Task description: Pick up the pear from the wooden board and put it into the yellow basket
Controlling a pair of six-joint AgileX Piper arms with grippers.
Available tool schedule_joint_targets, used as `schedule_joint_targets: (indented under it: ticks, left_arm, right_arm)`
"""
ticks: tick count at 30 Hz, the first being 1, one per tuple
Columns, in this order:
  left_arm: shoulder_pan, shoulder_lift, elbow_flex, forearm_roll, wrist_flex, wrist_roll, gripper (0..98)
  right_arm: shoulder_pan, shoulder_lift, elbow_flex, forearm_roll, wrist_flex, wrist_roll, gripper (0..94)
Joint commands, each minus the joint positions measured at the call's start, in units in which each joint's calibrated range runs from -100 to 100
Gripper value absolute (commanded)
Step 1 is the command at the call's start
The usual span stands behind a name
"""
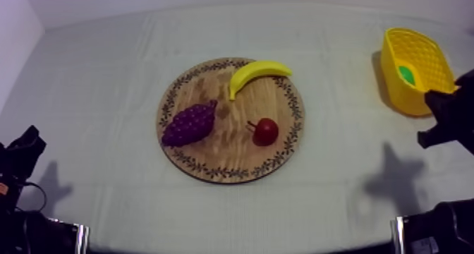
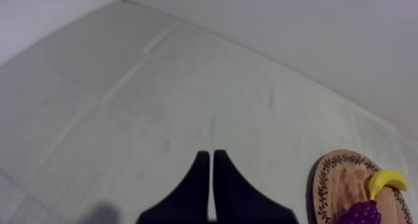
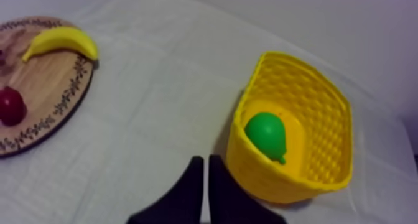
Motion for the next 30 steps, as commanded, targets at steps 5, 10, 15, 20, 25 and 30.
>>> schedule_joint_targets:
  ticks: [5,10,15,20,25,30]
  left_arm:
    - [-0.02,0.02,0.02,-0.02,0.01,-0.02,0.1]
    - [-0.02,0.02,0.02,-0.02,0.01,0.0,0.1]
    - [-0.02,0.02,0.02,-0.02,0.01,-0.01,0.1]
    - [-0.02,0.02,0.02,-0.02,0.01,-0.02,0.1]
    - [-0.02,0.02,0.02,-0.02,0.01,-0.02,0.1]
    - [-0.02,0.02,0.02,-0.02,0.01,-0.01,0.1]
  right_arm:
    - [-1.22,-19.56,1.86,7.54,13.3,-15.82,0.2]
    - [-1.58,-21.06,4.57,8.92,14.09,-16.07,0.2]
    - [-1.73,-21.31,7.28,10.3,13.67,-17.84,0.2]
    - [-1.68,-21.35,9.14,11.09,11.05,-19.5,0.7]
    - [-0.47,-21.38,11.06,11.32,9.39,-20.61,1.5]
    - [0.92,-21.43,12.34,11.25,6.73,-16.12,0.6]
